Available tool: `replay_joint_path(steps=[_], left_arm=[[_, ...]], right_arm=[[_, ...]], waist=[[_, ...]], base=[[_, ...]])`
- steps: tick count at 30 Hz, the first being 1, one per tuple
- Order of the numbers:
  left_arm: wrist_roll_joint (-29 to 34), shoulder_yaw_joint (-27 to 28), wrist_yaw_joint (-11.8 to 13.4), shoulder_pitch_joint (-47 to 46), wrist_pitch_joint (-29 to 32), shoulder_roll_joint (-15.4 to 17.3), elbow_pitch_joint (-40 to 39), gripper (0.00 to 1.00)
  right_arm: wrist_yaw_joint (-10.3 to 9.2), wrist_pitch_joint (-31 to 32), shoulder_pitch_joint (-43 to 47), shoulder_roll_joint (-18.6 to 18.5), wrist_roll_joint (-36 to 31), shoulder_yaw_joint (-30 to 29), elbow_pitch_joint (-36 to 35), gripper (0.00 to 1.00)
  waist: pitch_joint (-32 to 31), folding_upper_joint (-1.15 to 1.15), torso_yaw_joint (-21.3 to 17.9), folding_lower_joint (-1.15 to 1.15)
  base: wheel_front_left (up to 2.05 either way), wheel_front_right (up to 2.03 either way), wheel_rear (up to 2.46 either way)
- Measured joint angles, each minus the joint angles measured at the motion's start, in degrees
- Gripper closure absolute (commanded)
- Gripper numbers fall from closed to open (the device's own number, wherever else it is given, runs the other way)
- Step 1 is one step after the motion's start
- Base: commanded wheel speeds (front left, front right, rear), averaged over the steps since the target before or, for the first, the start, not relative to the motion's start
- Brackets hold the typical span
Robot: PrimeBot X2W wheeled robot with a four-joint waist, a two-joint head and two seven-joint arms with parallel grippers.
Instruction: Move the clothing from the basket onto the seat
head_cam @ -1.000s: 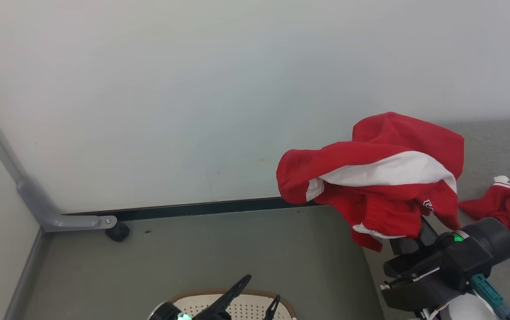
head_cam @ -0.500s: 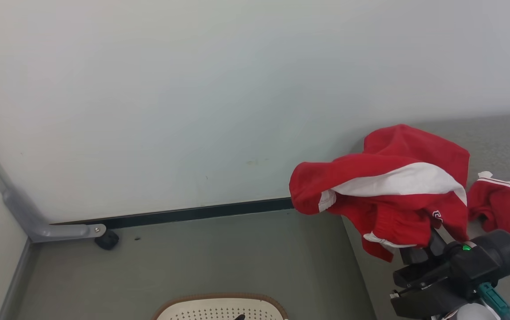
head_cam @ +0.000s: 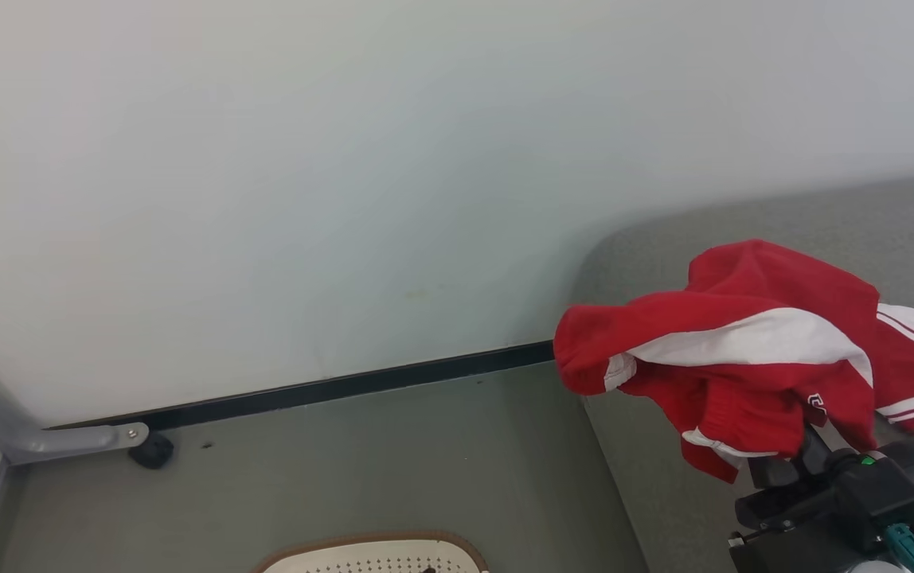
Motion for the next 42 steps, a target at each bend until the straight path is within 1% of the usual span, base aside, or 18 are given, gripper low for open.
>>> replay_joint_path(steps=[3,11,14,21,26,28,31,35,38,39,42], left_arm=[[0.0,0.04,-0.01,0.02,0.0,-0.47,-0.26,0.0],[-0.45,0.98,-0.02,0.7,0.0,-1.07,-1.15,0.0],[-0.43,0.92,-0.44,0.89,0.0,-1.21,-1.44,0.0],[-0.37,1.03,-0.44,0.87,0.0,-1.48,-1.72,0.0],[-0.29,1.04,-0.44,0.87,0.0,-1.92,-1.92,0.0],[-0.16,1.05,-0.45,0.87,0.0,-2.01,-1.96,0.0],[0.08,0.92,-0.45,0.87,0.0,-2.11,-2.19,0.0],[0.6,0.31,-0.46,0.62,0.0,-2.31,-2.43,0.0],[0.77,0.03,-0.51,0.04,0.0,-2.32,-2.44,0.0],[0.98,-0.12,-0.52,-0.3,0.0,-2.31,-2.4,0.0],[1.05,-0.37,-0.52,-1.01,0.0,-2.33,-2.35,0.0]], right_arm=[[-0.04,0.0,0.51,-0.27,-0.04,-0.45,-0.27,1.0],[-0.98,0.0,0.92,-1.29,-0.54,-1.93,-0.89,1.0],[-1.05,0.01,2.07,-1.71,-0.59,-2.63,-1.03,1.0],[-2.46,0.0,3.99,-2.35,-0.62,-4.31,-1.77,1.0],[-2.56,0.01,5.11,-3.01,-0.62,-5.33,-2.09,1.0],[-3.04,0.01,5.27,-3.1,-0.94,-5.55,-2.52,1.0],[-3.12,0.01,6.09,-3.22,-1.0,-6.25,-3.38,1.0],[-4.5,0.01,9.23,-3.72,-1.0,-8.02,-4.74,1.0],[-4.63,0.01,10.22,-3.6,-1.0,-8.9,-5.36,1.0],[-5.02,0.01,10.29,-3.54,-1.0,-9.26,-5.57,1.0],[-5.32,0.01,11.16,-3.22,-1.0,-9.89,-6.16,1.0]], waist=[[0.11,0.0,-1.2,0.0],[0.46,0.0,-5.24,0.0],[0.57,0.0,-6.99,0.0],[0.9,0.0,-10.48,0.0],[1.14,0.0,-13.2,0.0],[1.28,0.0,-14.78,0.0],[1.41,0.0,-16.26,0.0],[2.0,0.0,-17.78,0.0],[2.81,0.0,-18.49,0.0],[3.07,0.0,-18.7,0.0],[3.73,0.0,-19.26,0.0]], base=[[0.0,0.0,0.0],[0.0,0.0,0.0],[0.0,0.0,0.0],[0.0,0.0,0.0],[0.0,0.0,0.0],[0.0,0.0,0.0],[0.0,0.0,0.0],[0.0,0.0,0.0],[0.0,0.0,0.0],[0.0,0.0,0.0],[0.0,0.0,0.0]])
